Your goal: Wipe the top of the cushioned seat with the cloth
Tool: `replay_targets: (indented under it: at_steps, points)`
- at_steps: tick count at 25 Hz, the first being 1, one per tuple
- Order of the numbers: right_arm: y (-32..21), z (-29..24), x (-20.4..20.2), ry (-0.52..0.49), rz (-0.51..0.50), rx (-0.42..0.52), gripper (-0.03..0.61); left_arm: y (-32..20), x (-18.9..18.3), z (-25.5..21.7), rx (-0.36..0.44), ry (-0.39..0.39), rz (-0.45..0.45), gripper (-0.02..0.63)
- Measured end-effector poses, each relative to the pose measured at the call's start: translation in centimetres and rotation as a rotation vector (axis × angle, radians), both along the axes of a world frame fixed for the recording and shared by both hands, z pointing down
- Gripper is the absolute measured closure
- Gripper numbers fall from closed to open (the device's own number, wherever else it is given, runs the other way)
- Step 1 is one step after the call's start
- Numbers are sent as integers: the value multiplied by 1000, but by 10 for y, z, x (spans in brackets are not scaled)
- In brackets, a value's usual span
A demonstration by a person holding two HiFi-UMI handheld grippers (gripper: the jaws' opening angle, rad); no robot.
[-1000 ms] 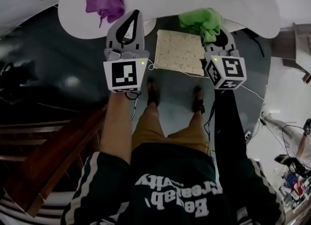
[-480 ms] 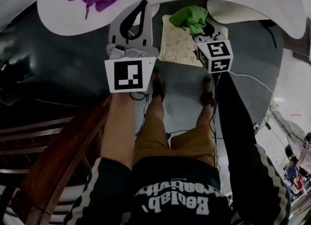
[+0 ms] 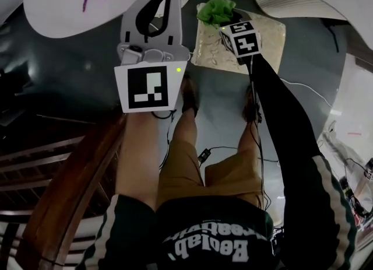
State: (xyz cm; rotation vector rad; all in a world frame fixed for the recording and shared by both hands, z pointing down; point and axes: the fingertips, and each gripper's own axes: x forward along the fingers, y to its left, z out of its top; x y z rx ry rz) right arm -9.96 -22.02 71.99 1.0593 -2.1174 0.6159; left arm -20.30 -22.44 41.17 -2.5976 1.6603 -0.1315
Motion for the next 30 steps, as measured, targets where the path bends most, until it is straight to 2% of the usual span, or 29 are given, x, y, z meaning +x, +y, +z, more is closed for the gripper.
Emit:
replay_targets:
  at_steps: [3, 10, 14, 19, 26, 28, 30]
  points:
    - [14, 52, -2, 86, -17, -142, 483, 5, -3, 6, -17, 13, -1, 600]
    - [16, 61, -3, 56, -88, -127, 486, 5, 11, 16, -40, -23, 19, 599]
    - [19, 54, 21, 89, -89, -145, 486, 4, 37, 15, -37, -22, 36, 600]
    - [30, 58, 89, 128, -58, -158, 486, 7, 79, 15, -40, -15, 59, 600]
    - [50, 59, 214, 209, 3, -183, 486, 5, 151, 15, -41, 13, 105, 600]
    - [56, 59, 252, 269, 35, -188, 486, 6, 170, 14, -38, 18, 120, 598]
    - [62, 55, 303, 400, 118, -220, 488, 8, 187, 13, -34, 25, 132, 599]
